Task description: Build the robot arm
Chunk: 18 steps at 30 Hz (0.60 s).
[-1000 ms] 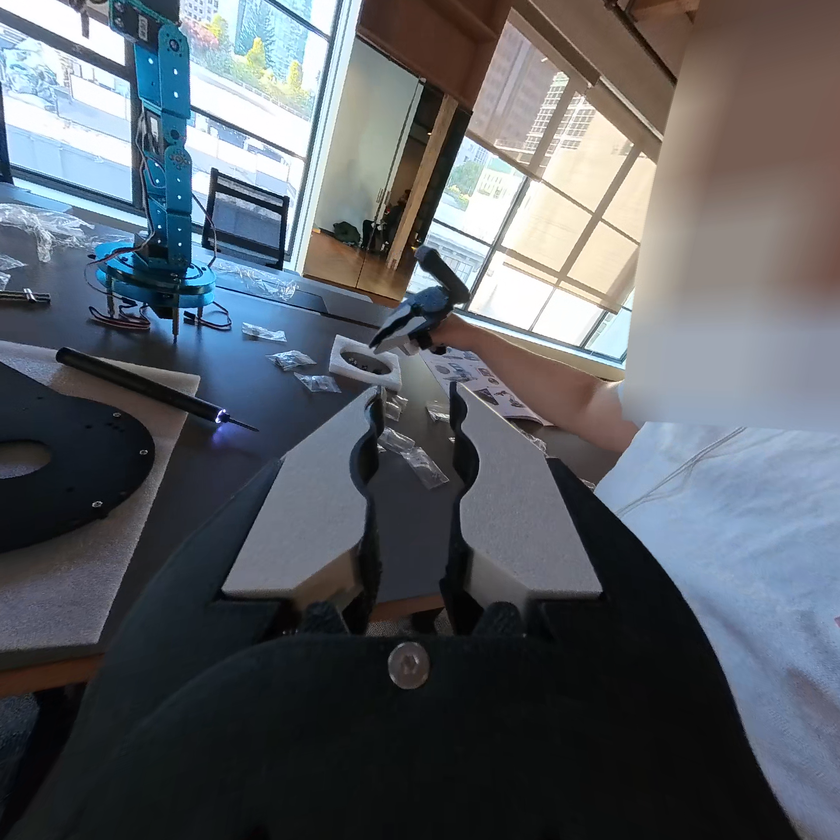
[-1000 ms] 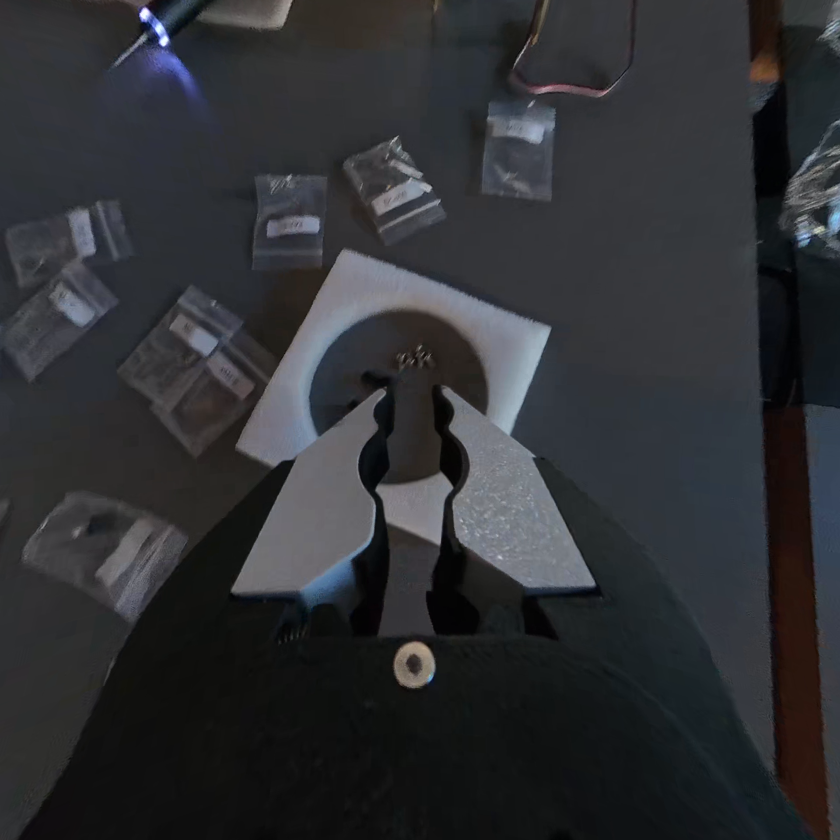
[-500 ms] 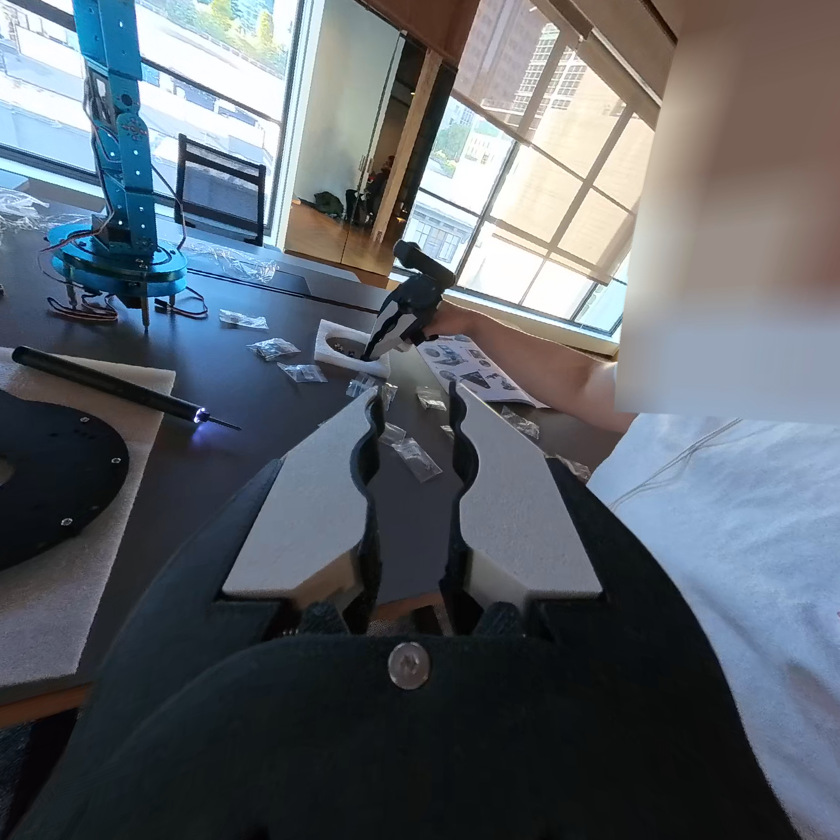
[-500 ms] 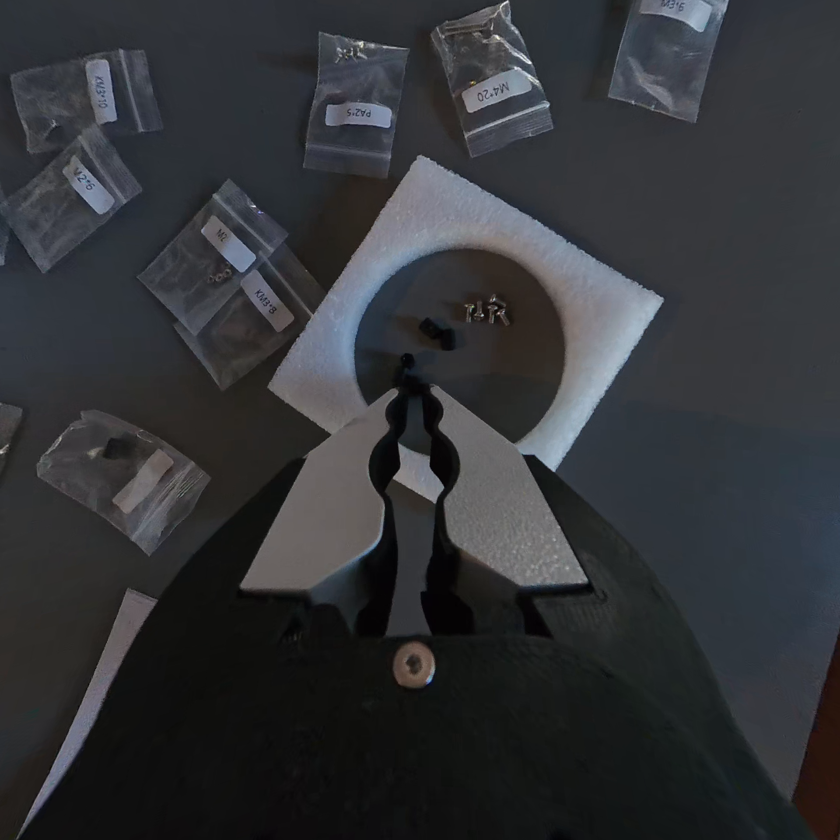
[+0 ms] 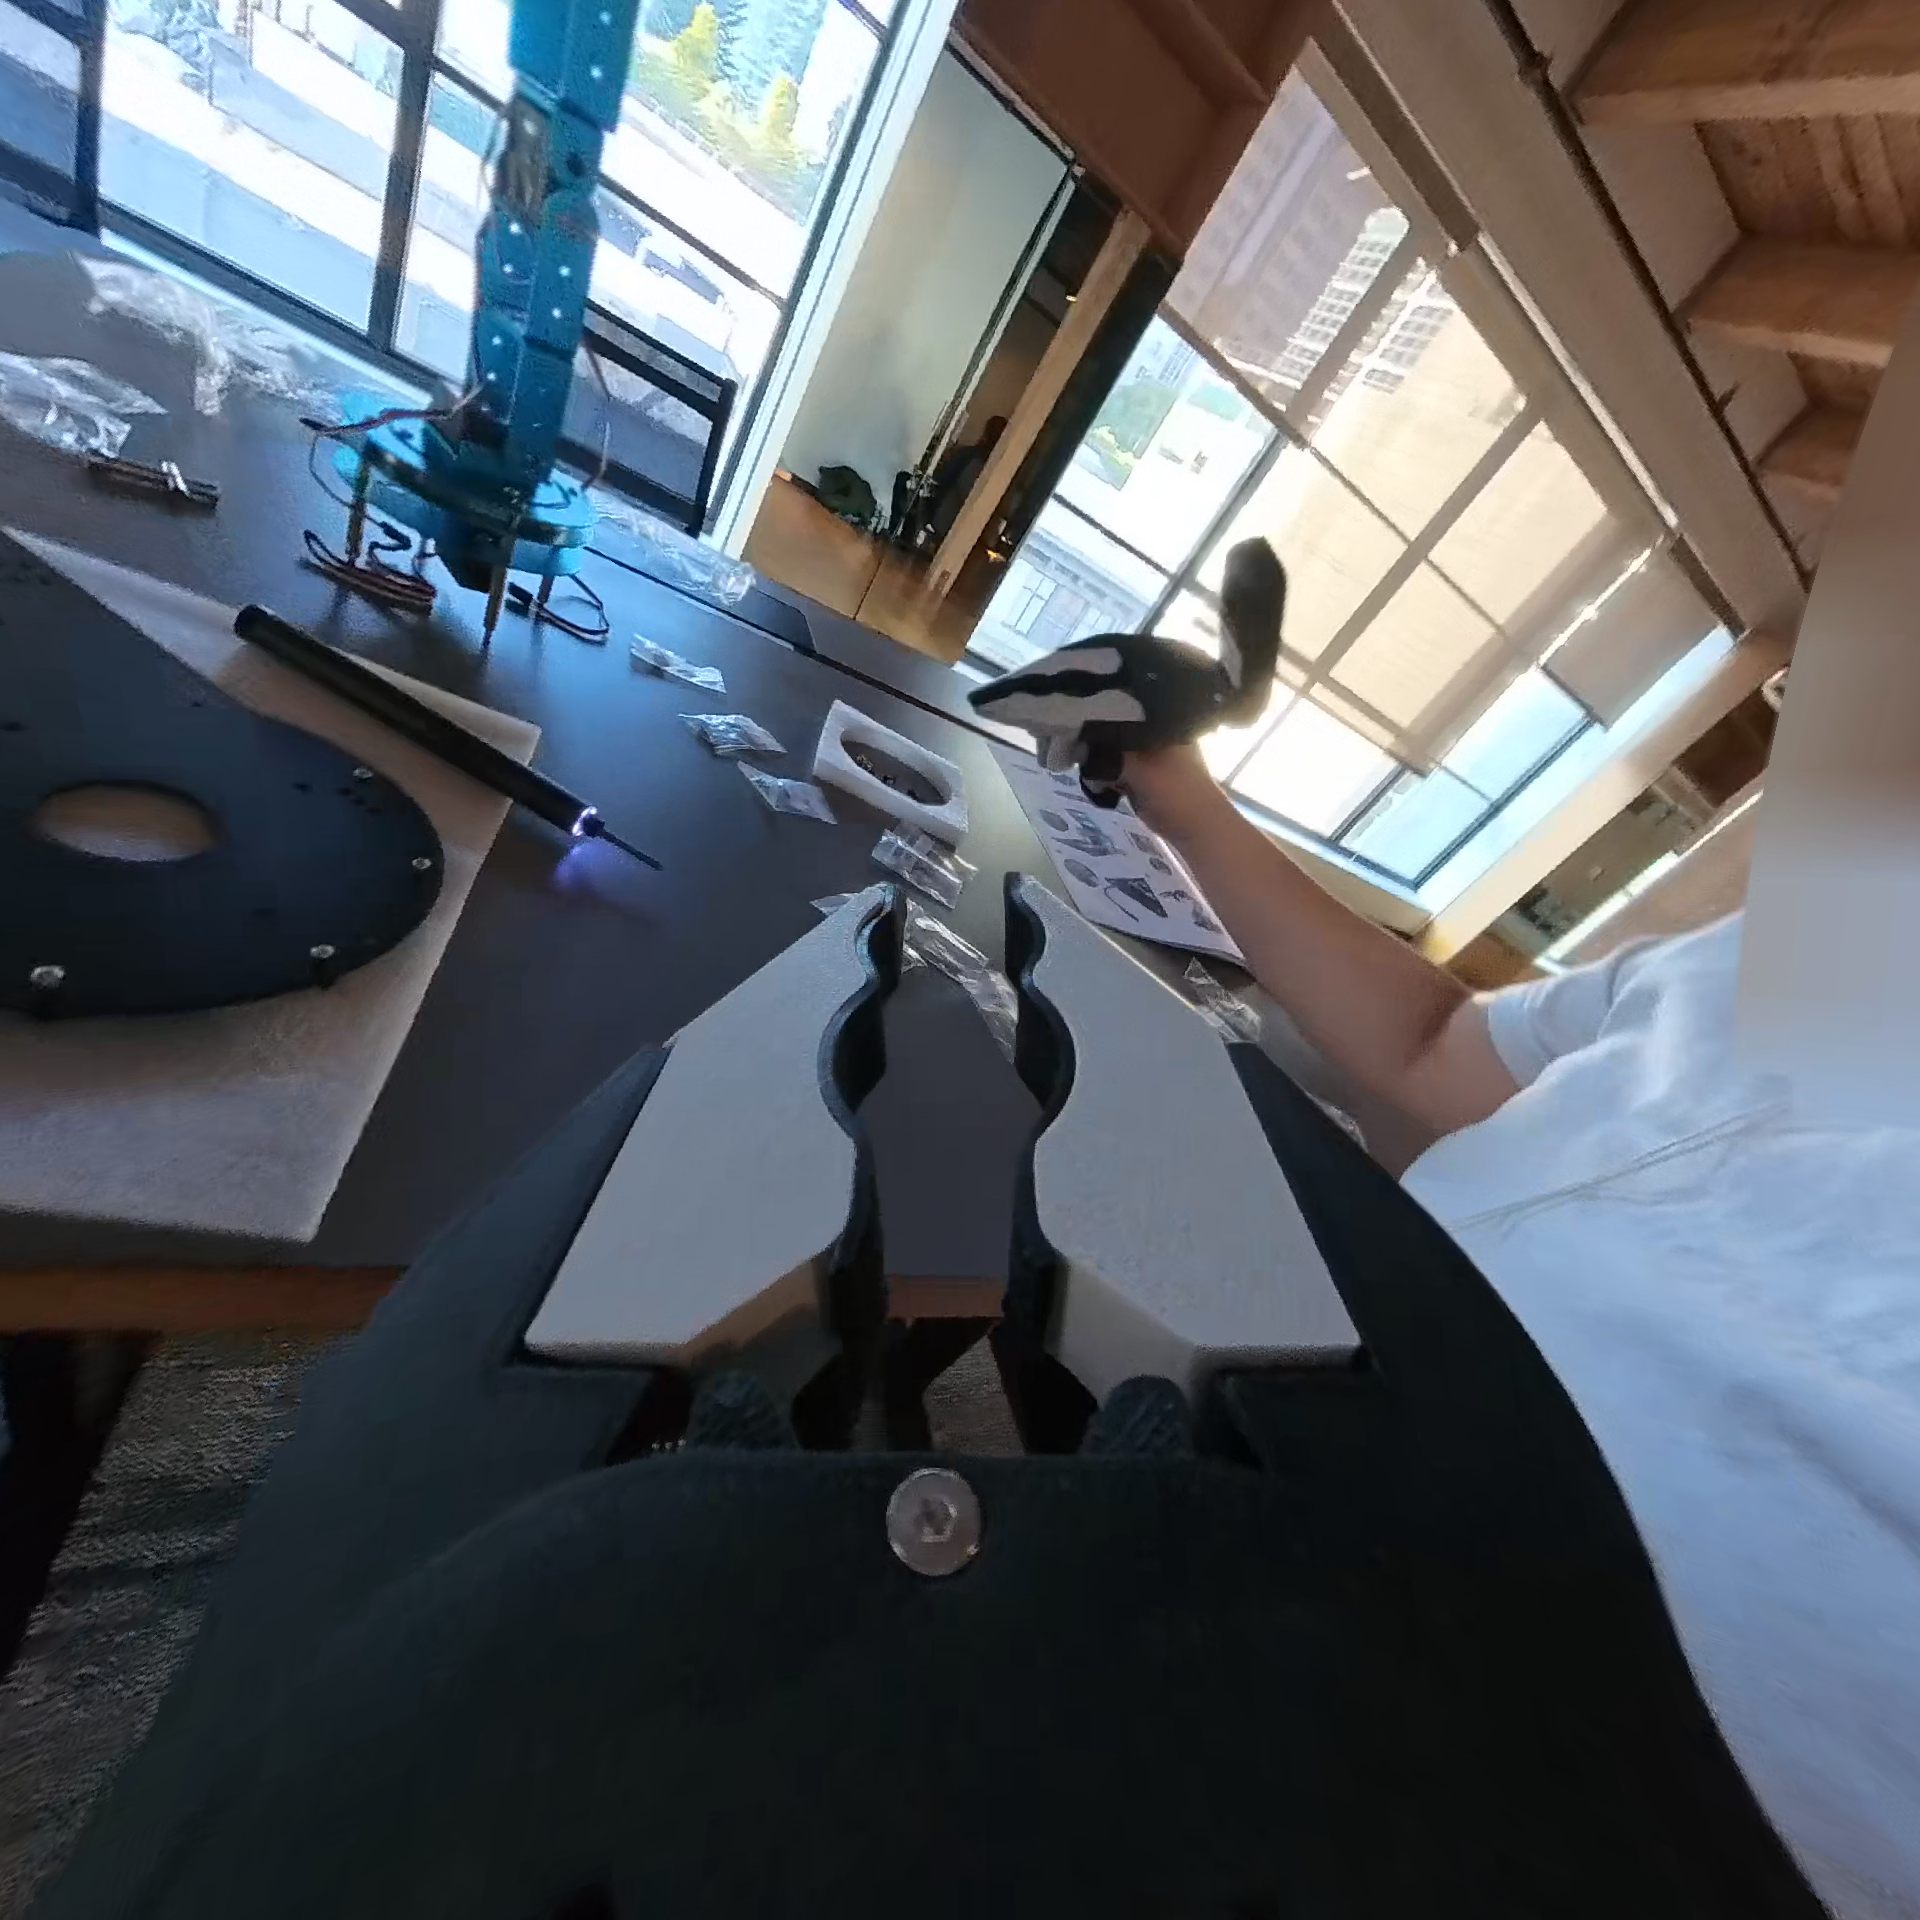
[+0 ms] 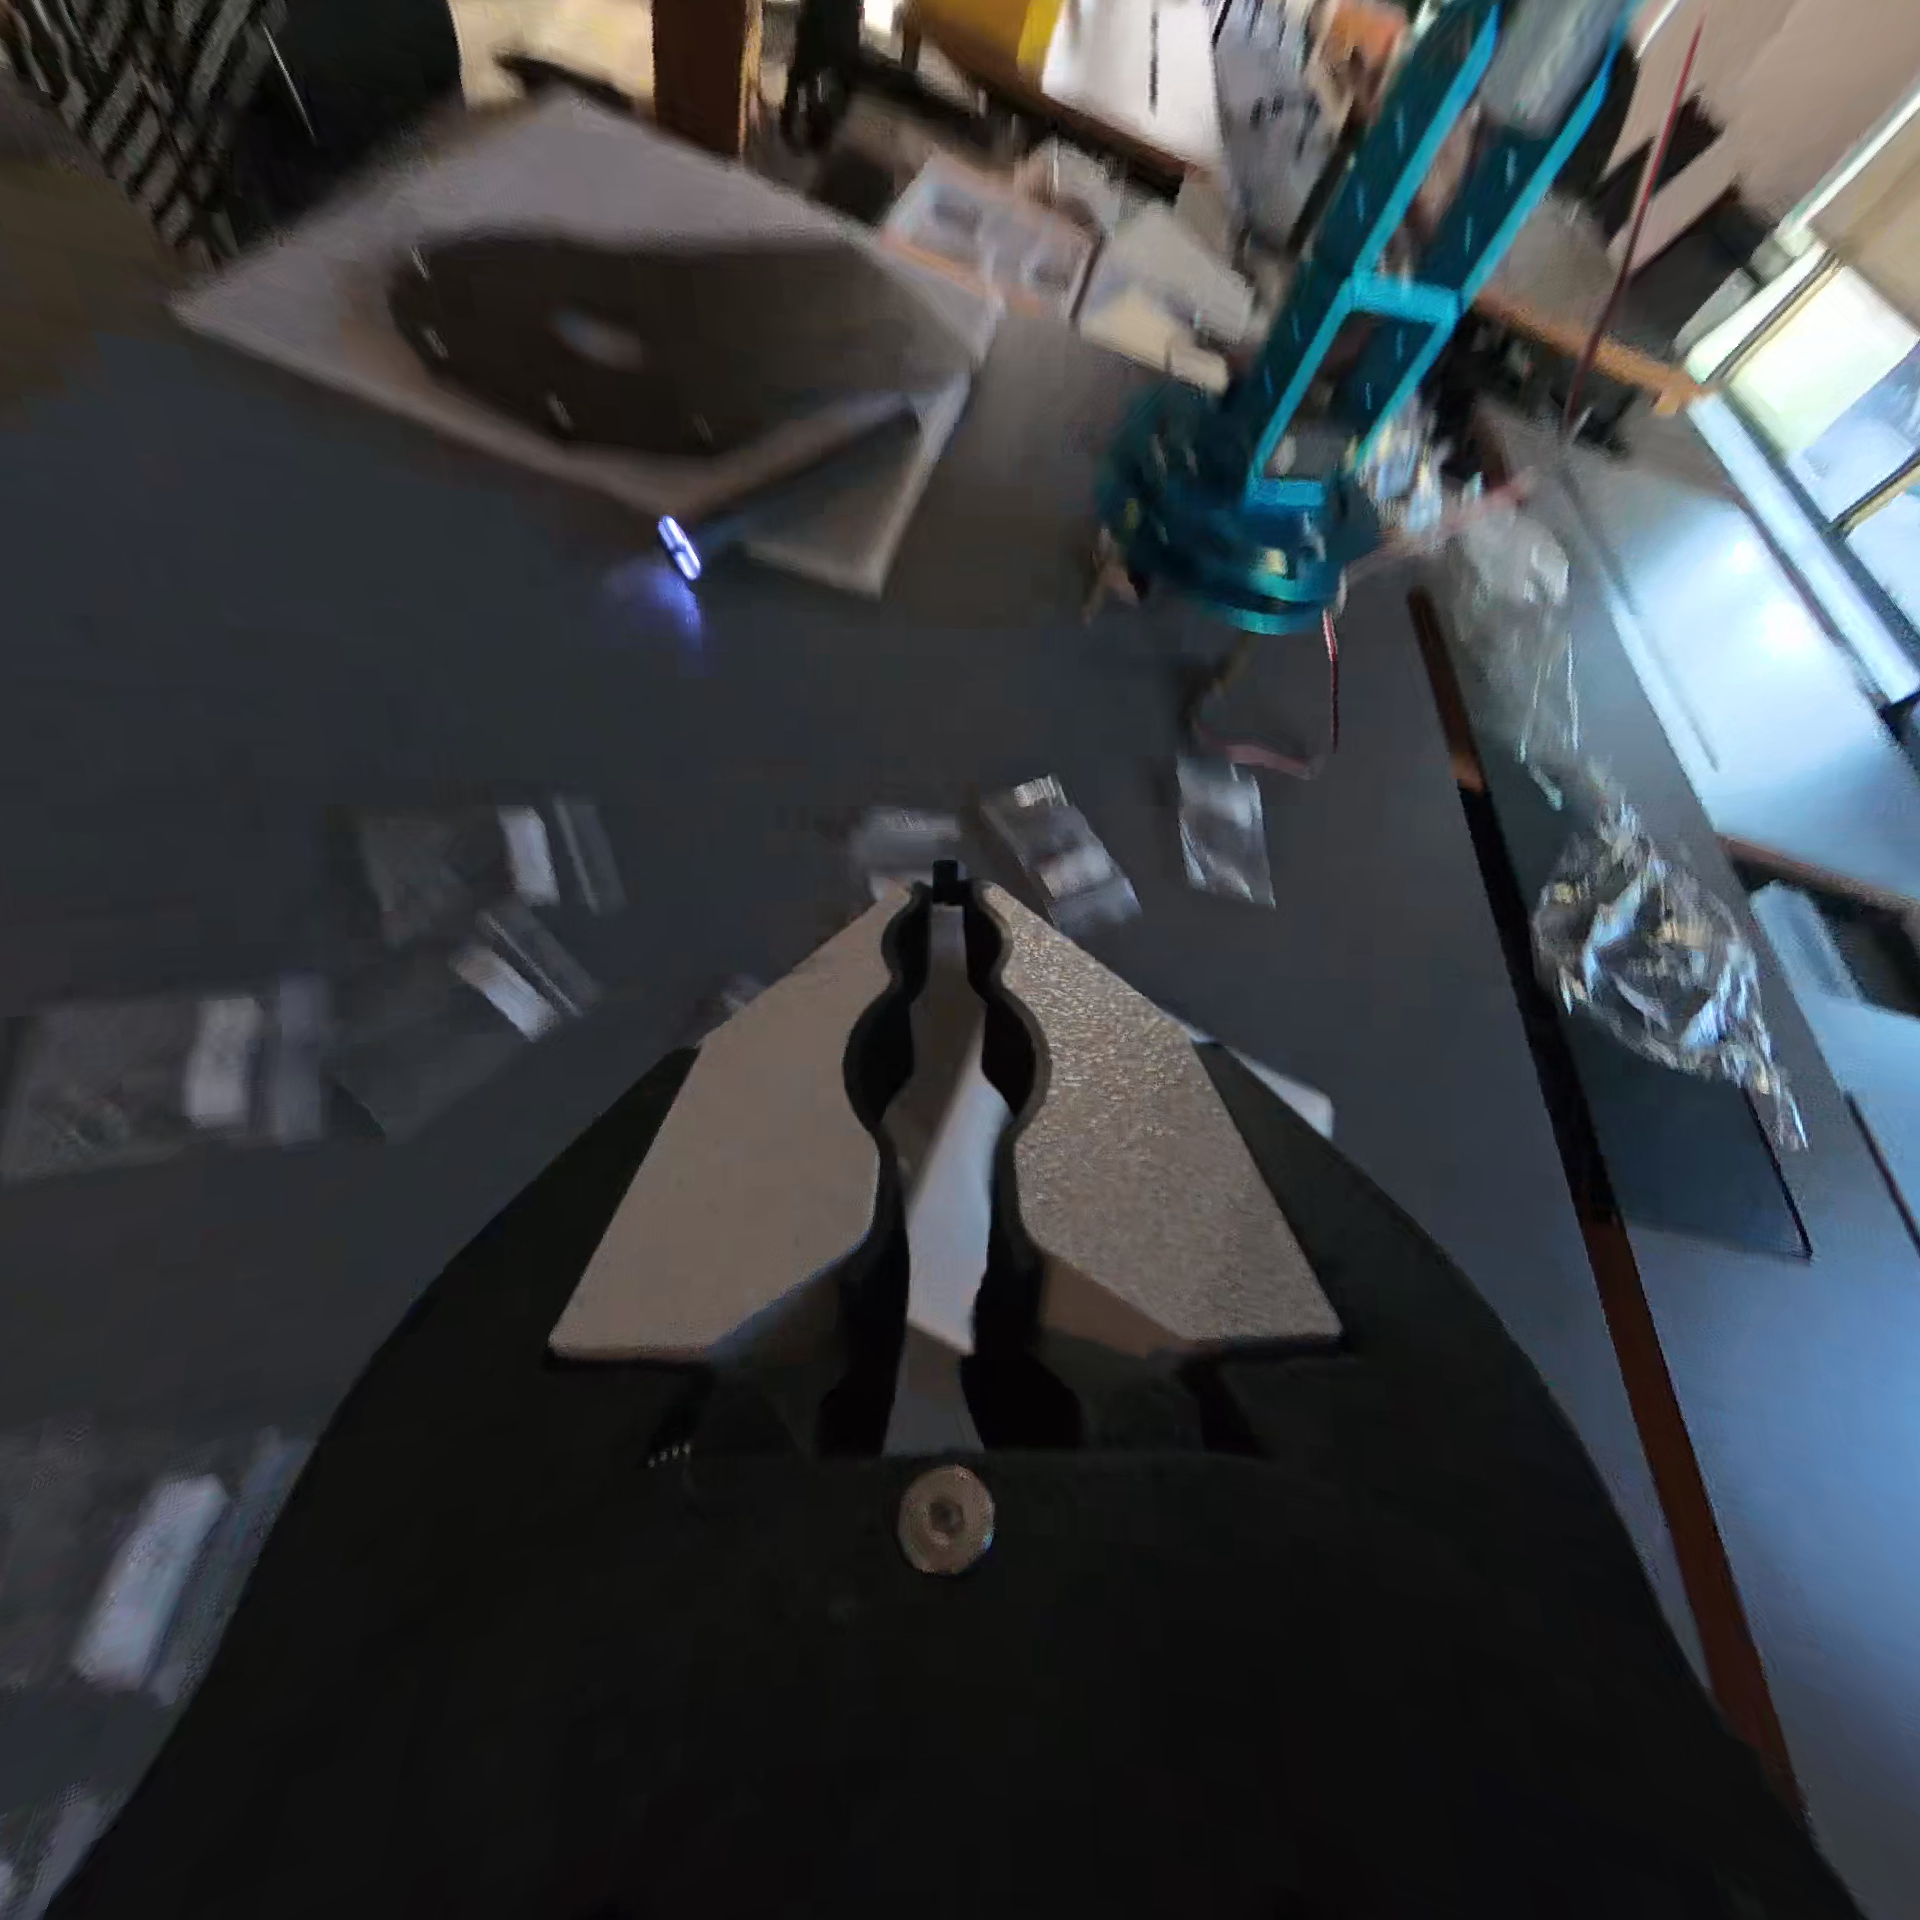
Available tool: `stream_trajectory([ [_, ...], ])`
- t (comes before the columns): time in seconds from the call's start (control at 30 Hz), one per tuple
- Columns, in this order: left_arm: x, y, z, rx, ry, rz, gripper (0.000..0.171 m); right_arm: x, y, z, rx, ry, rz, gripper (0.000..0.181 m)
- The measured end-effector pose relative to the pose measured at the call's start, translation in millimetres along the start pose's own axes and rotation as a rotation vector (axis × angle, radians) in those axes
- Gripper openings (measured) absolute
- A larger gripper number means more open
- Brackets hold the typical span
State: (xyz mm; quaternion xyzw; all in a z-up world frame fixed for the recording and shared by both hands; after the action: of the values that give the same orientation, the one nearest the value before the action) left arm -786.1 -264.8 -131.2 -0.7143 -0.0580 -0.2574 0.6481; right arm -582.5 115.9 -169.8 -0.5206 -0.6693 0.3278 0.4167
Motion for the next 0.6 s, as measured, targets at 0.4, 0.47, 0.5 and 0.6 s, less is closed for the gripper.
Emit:
stream_trajectory([
  [0.4,-101.2,-15.3,-21.3,-0.143,0.025,0.096,0.011,-142.3,-108.5,106.6,0.151,-0.197,0.222,0.004],
  [0.47,-127.4,-22.7,-34.0,-0.160,0.048,0.095,0.011,-160.5,-118.6,136.9,0.131,-0.181,0.246,0.004],
  [0.5,-142.3,-26.4,-42.1,-0.172,0.055,0.101,0.010,-168.9,-123.2,153.4,0.120,-0.167,0.260,0.004],
  [0.6,-193.3,-36.5,-71.2,-0.222,0.071,0.146,0.009,-193.1,-137.9,203.7,0.113,-0.100,0.317,0.003],
])
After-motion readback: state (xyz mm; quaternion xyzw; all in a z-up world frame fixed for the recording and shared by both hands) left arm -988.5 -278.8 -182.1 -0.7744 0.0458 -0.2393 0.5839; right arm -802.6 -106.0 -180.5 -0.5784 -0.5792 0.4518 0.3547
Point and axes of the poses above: each gripper's, where its closed fingertips meet, z out along the fingers, y out of its underside, x = y × z across the jaws, the point moved 6 cm from there along -z, back along the fingers, and after that the axes turned 4 degrees about z, right-handed, at the moved point
